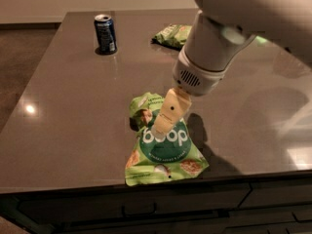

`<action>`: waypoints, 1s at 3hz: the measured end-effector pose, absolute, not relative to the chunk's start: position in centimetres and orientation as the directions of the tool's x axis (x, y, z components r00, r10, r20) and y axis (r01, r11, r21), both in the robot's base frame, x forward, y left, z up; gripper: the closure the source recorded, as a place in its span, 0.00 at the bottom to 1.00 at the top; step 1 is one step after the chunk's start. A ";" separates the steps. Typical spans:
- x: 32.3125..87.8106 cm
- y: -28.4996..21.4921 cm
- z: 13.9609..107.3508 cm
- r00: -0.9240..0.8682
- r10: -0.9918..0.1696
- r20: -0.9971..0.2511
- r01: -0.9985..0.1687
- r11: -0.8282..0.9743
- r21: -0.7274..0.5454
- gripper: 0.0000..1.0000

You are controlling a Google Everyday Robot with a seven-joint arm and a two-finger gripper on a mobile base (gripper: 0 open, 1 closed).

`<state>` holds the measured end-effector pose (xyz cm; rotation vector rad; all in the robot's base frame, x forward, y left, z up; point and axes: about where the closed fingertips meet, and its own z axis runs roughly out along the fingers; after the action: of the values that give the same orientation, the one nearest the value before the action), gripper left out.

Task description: Move green rice chip bag near green jalapeno chip bag

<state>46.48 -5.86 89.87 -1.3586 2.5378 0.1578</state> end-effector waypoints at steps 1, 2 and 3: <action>46.2 -4.5 88.2 -0.561 -0.792 -0.240 -0.816 0.577 0.001 0.00; 46.2 -3.6 86.8 -0.578 -0.789 -0.209 -0.809 0.588 0.019 0.03; 46.2 -3.0 86.4 -0.582 -0.789 -0.199 -0.808 0.589 0.027 0.26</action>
Offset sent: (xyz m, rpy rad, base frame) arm -0.0020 0.0281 -0.0464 -0.0497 0.1153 -0.0559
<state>46.24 -3.02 86.36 -1.3429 2.6497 0.1715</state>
